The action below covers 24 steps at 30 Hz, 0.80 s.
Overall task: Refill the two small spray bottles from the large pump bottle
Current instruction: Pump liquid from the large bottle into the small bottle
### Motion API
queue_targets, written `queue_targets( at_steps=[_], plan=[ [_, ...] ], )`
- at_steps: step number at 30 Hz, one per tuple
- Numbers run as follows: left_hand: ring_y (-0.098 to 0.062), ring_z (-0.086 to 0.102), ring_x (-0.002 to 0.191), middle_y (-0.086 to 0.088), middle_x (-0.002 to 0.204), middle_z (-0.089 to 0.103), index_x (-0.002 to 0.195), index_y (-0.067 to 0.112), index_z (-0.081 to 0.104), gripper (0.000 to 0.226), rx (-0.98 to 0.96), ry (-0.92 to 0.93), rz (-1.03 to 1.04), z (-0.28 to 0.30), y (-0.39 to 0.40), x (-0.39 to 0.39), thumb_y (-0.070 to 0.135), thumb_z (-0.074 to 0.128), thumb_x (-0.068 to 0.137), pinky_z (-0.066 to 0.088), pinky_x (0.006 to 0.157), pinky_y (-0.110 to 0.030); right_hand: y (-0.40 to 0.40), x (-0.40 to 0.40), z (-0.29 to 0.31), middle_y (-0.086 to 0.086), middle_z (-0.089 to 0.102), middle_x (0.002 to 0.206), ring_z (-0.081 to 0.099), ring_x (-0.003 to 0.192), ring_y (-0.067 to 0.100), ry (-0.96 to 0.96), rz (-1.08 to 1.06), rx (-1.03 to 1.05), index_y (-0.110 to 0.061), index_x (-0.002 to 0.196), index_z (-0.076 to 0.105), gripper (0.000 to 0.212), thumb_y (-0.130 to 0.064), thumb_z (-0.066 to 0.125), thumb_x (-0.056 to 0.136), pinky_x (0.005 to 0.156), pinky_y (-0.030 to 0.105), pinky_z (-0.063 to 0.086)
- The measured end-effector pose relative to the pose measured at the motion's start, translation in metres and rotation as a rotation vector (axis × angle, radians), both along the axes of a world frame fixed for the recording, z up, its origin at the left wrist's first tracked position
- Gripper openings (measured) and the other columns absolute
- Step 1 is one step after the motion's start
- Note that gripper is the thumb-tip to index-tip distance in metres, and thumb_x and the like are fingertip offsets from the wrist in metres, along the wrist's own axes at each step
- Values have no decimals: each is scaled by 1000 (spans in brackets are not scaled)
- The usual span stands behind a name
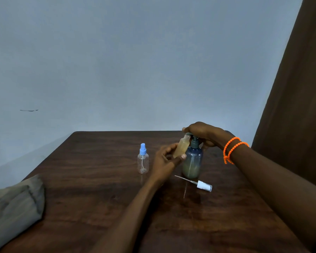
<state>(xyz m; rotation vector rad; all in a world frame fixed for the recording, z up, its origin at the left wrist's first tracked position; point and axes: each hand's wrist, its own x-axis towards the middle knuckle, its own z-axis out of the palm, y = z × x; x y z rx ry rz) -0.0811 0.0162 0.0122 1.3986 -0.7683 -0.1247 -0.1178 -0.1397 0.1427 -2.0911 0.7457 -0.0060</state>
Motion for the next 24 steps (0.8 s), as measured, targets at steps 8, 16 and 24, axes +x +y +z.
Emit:
queue_targets(
  at_steps=[8,16,24],
  plan=[
    [11,62,77,19,91,68,111,17,74,32,159,-131,242,-6,3,2,12,82,81,48,69,-10,-6,1,-1,10,78,87,67,84,28,-35,11,-2,-13,98,60,35,-47,52,99,81,45,52],
    [-14,68,93,6,100,73,107,22,63,28,482,-229,402,-21,-1,2,34,74,85,56,84,-38,-6,-1,1,9,78,89,69,81,24,-70,33,-48,-8,110,64,49,-54,54,96,74,39,54],
    [-18,66,84,4,89,72,95,23,65,26,605,-311,460,-21,-3,2,43,73,81,54,76,-38,-6,-1,1,8,78,89,70,81,24,-85,46,-64,-9,108,64,54,-60,52,95,70,35,54]
  ],
)
